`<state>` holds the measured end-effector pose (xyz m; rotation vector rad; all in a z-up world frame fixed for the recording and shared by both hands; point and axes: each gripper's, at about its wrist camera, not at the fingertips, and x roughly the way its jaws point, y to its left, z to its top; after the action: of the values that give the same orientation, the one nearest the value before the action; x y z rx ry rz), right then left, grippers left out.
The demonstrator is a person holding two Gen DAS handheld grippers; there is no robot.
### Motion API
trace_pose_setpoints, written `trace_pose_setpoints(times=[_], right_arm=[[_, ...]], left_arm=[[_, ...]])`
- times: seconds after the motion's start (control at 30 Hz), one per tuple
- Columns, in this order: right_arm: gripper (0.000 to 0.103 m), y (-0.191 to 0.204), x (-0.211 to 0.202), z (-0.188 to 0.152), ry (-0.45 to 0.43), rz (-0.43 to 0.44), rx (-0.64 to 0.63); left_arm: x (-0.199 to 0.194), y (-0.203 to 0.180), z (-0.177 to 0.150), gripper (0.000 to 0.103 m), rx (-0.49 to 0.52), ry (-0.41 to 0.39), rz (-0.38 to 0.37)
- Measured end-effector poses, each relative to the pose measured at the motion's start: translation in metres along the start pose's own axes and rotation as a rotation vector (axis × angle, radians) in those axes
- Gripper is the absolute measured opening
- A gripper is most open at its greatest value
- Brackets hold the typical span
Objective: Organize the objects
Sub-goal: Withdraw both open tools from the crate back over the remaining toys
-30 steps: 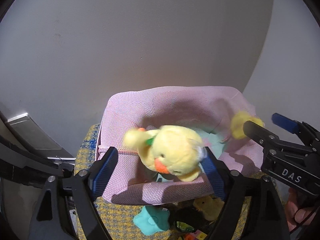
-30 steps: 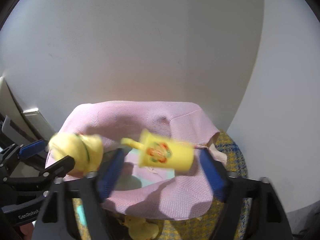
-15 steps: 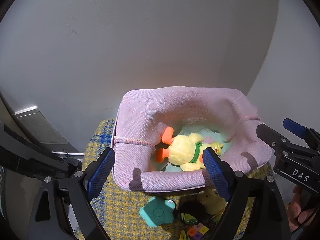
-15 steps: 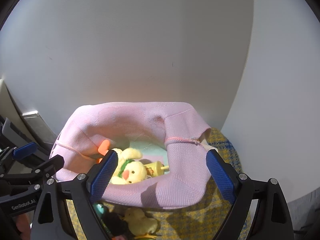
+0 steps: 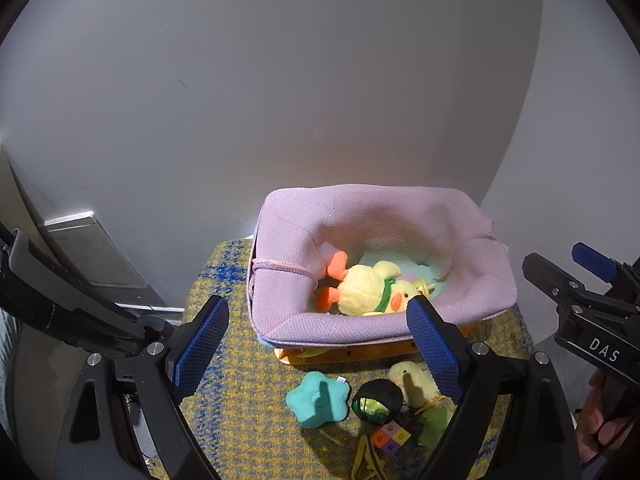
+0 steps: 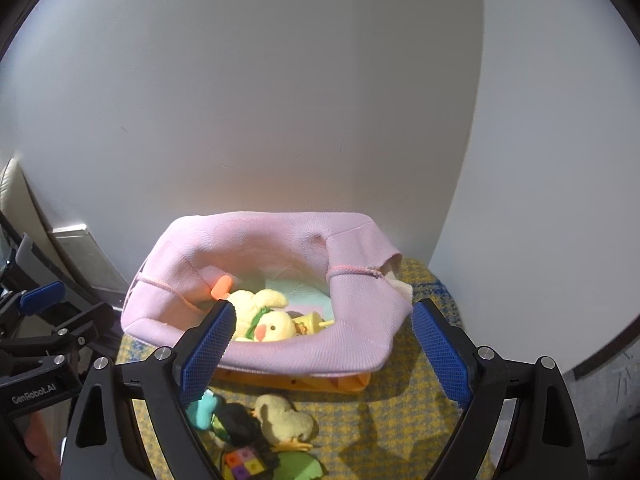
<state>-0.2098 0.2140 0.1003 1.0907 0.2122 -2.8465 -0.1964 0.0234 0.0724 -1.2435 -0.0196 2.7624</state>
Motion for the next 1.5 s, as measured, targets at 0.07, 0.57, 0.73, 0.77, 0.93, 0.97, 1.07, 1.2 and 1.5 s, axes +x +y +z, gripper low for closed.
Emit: trace_pose_setpoints(times=[0.07, 0.57, 0.73, 0.77, 0.93, 0.97, 1.07, 1.2, 1.5], right_arm=[[0.09, 0.0, -0.006, -0.003, -0.004, 0.0, 0.0], [0.09, -0.01, -0.037, -0.039, 0.001, 0.006, 0.017], [0.09, -0.014, -0.037, -0.053, 0.012, 0.006, 0.026], [0.09, -0.015, -0.037, -0.055, 0.015, 0.005, 0.027], [0.09, -0.017, -0.034, -0.07, 0.033, 0.003, 0.034], [0.09, -0.017, -0.033, -0.073, 0.035, 0.003, 0.034], [0.09, -0.017, -0.031, -0.08, 0.042, 0.0, 0.031], [0.09, -0.017, -0.028, -0.093, 0.049, -0.009, 0.026], [0.09, -0.024, -0.022, -0.125, 0.069, -0.027, 0.046]], left_arm=[[-0.007, 0.001, -0.004, 0.091, -0.002, -0.005, 0.0], [-0.035, -0.003, -0.036, 0.092, -0.005, -0.022, 0.026], [-0.038, -0.003, -0.047, 0.092, -0.011, -0.021, 0.03], [-0.038, -0.004, -0.049, 0.092, -0.01, -0.021, 0.032], [-0.036, -0.007, -0.06, 0.092, -0.005, -0.018, 0.046], [-0.036, -0.008, -0.063, 0.092, -0.004, -0.017, 0.048], [-0.032, -0.009, -0.071, 0.092, -0.003, -0.013, 0.054], [-0.027, -0.01, -0.083, 0.092, -0.012, -0.003, 0.057], [-0.014, -0.021, -0.114, 0.092, -0.008, 0.019, 0.061]])
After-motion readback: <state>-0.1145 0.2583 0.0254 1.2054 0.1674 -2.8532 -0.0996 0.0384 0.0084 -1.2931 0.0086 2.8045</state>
